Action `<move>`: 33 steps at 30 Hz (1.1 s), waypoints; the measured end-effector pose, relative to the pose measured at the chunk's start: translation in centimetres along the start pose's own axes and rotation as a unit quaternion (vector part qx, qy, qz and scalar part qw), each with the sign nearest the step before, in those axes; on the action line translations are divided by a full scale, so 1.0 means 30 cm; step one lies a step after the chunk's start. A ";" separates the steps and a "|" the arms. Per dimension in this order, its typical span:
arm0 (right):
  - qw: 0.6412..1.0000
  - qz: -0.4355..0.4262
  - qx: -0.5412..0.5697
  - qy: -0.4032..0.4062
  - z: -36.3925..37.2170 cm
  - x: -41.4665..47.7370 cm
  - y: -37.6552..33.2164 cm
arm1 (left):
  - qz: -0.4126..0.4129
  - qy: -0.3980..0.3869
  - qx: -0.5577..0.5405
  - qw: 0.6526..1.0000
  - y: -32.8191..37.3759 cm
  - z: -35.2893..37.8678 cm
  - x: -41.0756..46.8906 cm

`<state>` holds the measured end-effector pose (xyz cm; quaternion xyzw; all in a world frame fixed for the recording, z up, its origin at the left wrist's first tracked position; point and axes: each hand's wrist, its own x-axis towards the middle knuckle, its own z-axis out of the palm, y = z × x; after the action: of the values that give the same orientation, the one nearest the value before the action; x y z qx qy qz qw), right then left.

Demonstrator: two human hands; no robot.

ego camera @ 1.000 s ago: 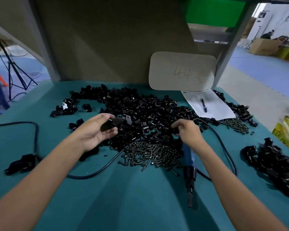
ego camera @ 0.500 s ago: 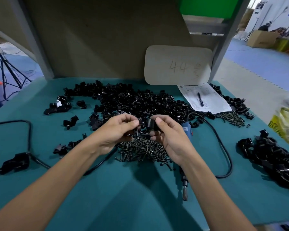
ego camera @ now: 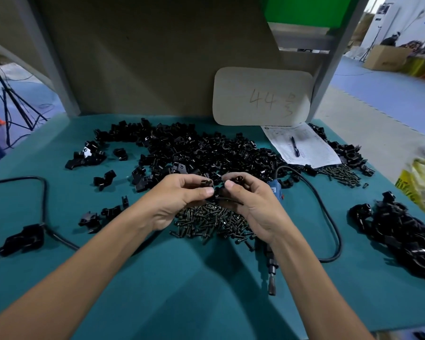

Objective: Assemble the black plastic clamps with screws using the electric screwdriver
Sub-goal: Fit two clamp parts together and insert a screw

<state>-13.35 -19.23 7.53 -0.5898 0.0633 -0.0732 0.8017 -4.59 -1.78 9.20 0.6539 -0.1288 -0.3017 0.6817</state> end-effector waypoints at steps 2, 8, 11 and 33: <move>1.000 0.001 0.021 0.008 0.009 -0.001 0.007 | 0.005 0.002 -0.004 1.000 0.004 0.003 -0.004; 0.999 -0.017 0.012 0.034 0.025 0.003 0.015 | 0.024 -0.005 0.030 0.999 0.002 0.021 -0.020; 0.998 -0.022 -0.050 0.024 0.028 0.005 0.019 | 0.025 -0.008 0.018 0.999 0.004 0.024 -0.026; 0.997 0.021 0.069 -0.012 0.042 0.001 0.028 | 0.134 0.028 0.064 0.989 -0.005 0.033 -0.043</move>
<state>-13.05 -17.80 7.11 -0.5326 0.0611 -0.0532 0.8425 -6.20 -1.82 9.46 0.6810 -0.2155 -0.1805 0.6762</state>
